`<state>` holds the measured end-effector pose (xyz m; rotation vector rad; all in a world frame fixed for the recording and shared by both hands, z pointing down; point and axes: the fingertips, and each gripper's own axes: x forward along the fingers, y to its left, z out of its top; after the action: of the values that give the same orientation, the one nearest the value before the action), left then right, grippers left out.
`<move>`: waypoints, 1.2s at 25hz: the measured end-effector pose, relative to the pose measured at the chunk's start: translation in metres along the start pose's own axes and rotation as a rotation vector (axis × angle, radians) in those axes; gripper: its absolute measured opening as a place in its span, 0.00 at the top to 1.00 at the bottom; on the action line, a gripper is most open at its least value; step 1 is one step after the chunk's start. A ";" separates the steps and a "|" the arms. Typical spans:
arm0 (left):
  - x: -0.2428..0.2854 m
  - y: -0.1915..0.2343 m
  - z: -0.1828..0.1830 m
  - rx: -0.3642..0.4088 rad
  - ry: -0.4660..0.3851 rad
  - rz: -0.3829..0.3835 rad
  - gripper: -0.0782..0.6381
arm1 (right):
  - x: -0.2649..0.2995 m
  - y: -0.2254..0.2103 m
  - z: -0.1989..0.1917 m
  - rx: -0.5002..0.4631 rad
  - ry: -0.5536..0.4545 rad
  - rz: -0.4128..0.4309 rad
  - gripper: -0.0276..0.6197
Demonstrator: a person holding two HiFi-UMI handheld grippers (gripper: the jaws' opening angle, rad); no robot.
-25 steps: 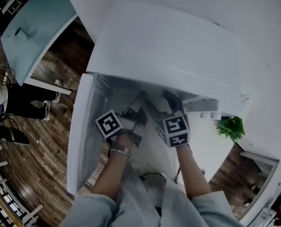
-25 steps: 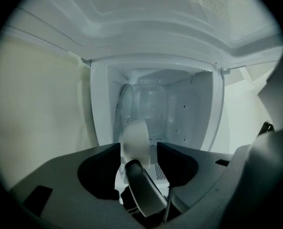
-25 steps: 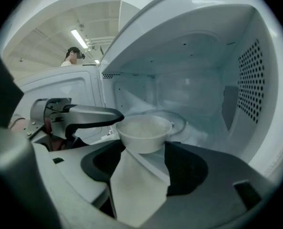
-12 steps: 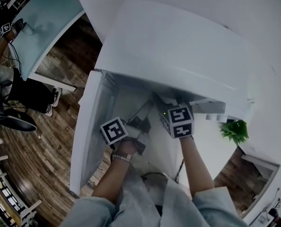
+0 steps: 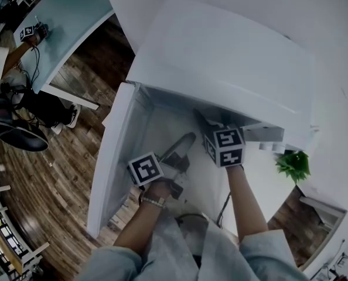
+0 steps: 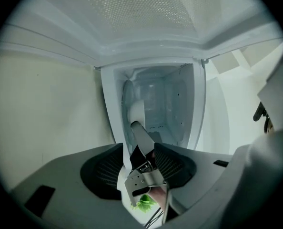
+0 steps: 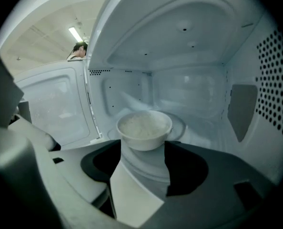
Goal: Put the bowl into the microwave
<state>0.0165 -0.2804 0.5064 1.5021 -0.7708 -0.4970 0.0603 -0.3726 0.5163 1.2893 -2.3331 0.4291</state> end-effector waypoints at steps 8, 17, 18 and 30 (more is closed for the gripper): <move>-0.004 -0.012 -0.005 0.050 -0.004 -0.042 0.72 | -0.028 0.004 -0.002 0.018 -0.030 0.009 0.51; -0.008 -0.040 -0.011 0.195 -0.020 -0.053 0.86 | -0.082 0.006 -0.008 0.070 -0.086 -0.012 0.73; -0.008 -0.044 -0.011 0.219 -0.020 -0.052 0.87 | -0.088 0.007 -0.008 0.074 -0.092 -0.013 0.78; -0.022 -0.079 -0.032 0.412 0.010 -0.075 0.89 | -0.154 0.032 0.017 0.090 -0.219 0.044 0.95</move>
<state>0.0374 -0.2455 0.4284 1.9193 -0.8456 -0.4001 0.1018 -0.2533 0.4207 1.3906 -2.5530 0.4302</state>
